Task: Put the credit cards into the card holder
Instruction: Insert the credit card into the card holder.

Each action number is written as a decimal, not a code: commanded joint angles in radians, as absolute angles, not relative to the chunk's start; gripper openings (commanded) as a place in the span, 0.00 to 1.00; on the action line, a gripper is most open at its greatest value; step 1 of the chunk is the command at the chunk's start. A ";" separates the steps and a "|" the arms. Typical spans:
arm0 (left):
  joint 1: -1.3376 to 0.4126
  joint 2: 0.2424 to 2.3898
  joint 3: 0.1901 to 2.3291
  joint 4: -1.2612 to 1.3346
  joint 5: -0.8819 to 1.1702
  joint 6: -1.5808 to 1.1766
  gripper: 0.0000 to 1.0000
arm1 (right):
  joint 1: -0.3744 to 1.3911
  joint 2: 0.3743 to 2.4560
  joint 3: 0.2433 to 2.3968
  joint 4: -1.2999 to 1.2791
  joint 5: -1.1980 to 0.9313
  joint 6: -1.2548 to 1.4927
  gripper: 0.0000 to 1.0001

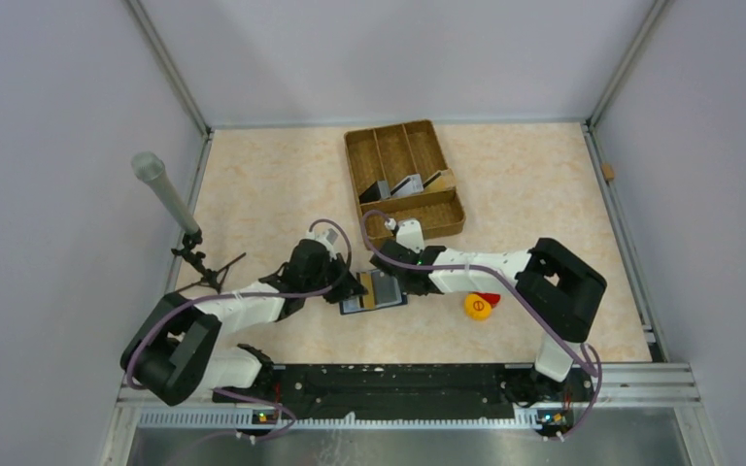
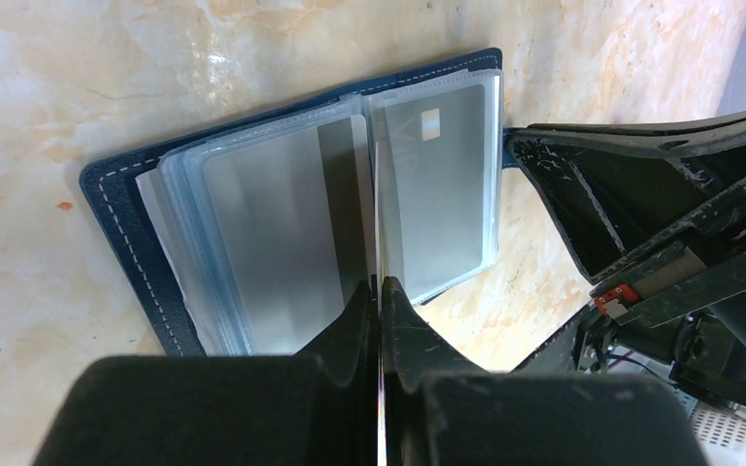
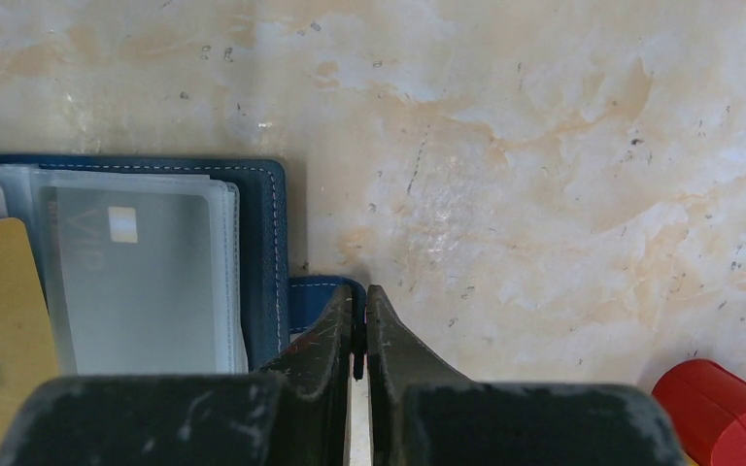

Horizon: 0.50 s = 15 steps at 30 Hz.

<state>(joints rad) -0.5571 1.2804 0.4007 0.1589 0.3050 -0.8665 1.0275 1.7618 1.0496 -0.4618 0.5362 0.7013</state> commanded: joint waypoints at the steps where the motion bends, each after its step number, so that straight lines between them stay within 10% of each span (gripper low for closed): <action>1: -0.526 1.310 0.375 0.270 0.360 -0.884 0.00 | 1.038 1.789 1.085 -0.479 0.569 0.727 0.00; 15: -0.444 1.311 0.336 0.414 0.540 -0.939 0.00 | 1.038 1.807 1.063 -0.488 0.578 0.740 0.00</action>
<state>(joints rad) -0.4583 1.3075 0.3378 0.3252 0.4683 -0.9356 1.0325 1.7718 1.0496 -0.4648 0.5602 0.7265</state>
